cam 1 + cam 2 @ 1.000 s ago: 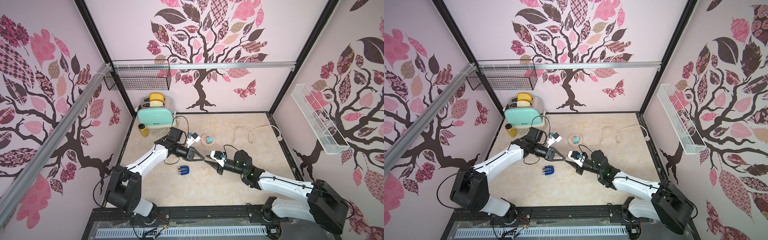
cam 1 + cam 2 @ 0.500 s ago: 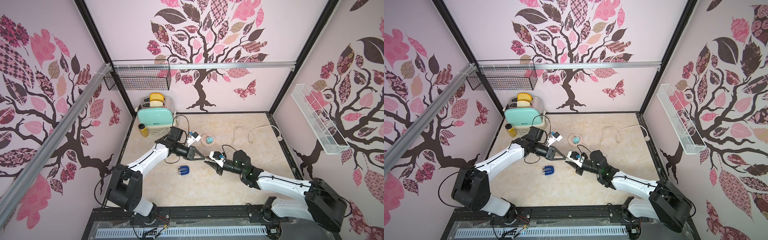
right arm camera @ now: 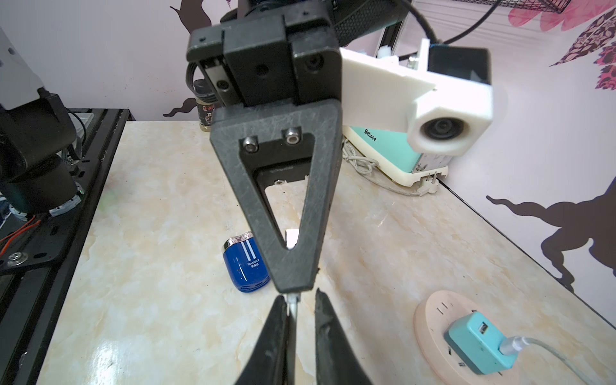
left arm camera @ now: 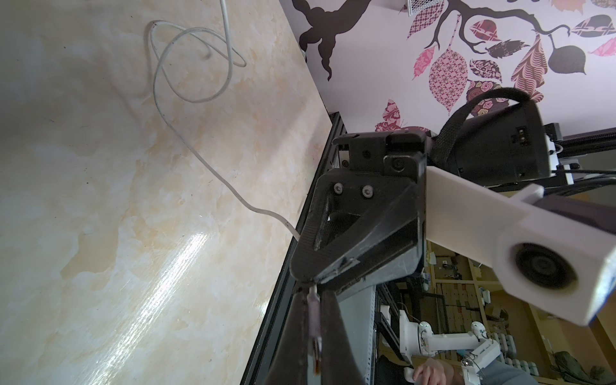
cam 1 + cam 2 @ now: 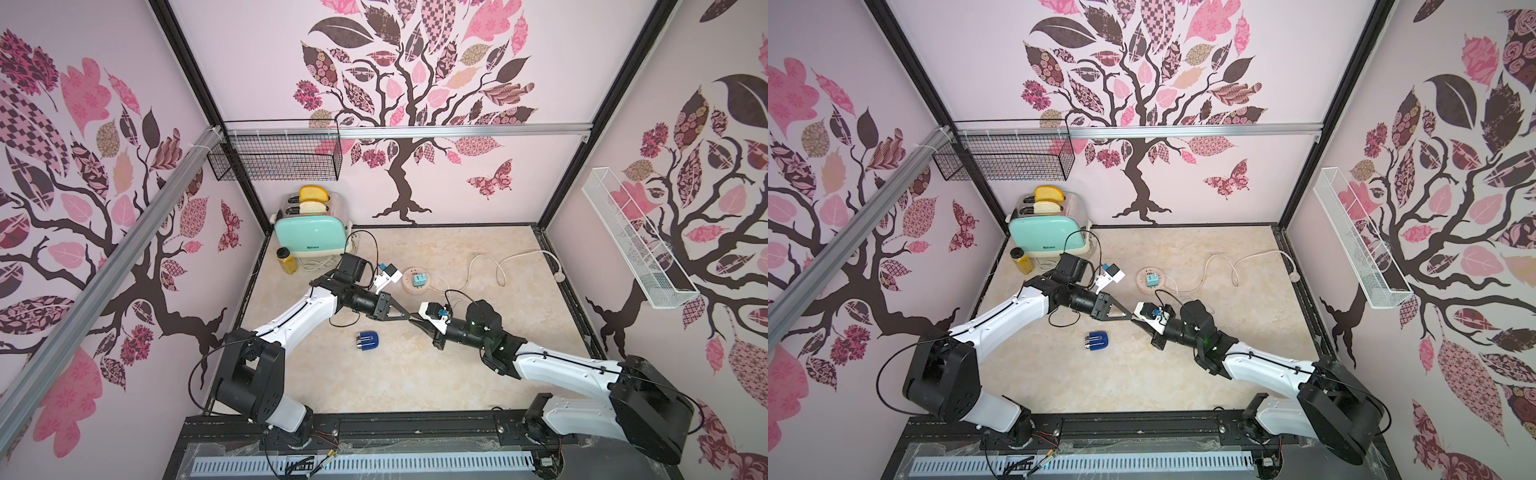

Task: Charge the electric shaver
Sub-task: Pick up the charging cable from the center of the board.

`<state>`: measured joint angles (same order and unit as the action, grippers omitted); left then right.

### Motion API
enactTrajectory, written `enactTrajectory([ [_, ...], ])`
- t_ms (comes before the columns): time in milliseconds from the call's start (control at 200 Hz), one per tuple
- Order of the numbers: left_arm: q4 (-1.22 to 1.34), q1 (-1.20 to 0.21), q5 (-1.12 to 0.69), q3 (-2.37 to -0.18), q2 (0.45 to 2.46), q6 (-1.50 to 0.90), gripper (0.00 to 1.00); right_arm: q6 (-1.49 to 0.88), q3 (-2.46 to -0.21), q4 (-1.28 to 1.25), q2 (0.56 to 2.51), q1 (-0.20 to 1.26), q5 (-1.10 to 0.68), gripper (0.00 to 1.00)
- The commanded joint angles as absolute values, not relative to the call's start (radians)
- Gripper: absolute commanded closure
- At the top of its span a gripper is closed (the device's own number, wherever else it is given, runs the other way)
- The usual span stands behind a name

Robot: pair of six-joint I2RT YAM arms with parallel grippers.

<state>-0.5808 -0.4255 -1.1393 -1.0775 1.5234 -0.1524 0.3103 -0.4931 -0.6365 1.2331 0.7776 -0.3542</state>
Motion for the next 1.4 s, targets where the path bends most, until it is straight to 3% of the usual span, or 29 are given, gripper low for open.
enactTrajectory([
  [0,-0.587,-0.426,-1.170,-1.097,1.534,-0.125,1.00,0.304,-0.520,-0.661,1.249,0.781,-0.360,0.82],
  [280,-0.600,-0.426,-1.173,-1.096,1.538,-0.117,1.00,0.304,-0.519,-0.681,1.251,0.781,-0.351,0.90],
  [410,-0.604,-0.426,-1.169,-1.095,1.540,-0.110,1.00,0.299,-0.516,-0.681,1.240,0.781,-0.347,0.81],
  [530,-0.605,-0.426,-1.165,-1.092,1.539,-0.110,1.00,0.302,-0.509,-0.680,1.230,0.781,-0.341,0.80],
  [950,-0.627,-0.426,-1.160,-1.097,1.549,-0.095,1.00,0.311,-0.517,-0.658,1.223,0.781,-0.344,0.98],
  [1115,-0.625,-0.426,-1.155,-1.096,1.550,-0.097,1.00,0.323,-0.513,-0.635,1.202,0.781,-0.326,0.83],
  [1396,-0.618,-0.426,-1.157,-1.104,1.553,-0.104,1.00,0.323,-0.518,-0.620,1.204,0.781,-0.332,0.86],
])
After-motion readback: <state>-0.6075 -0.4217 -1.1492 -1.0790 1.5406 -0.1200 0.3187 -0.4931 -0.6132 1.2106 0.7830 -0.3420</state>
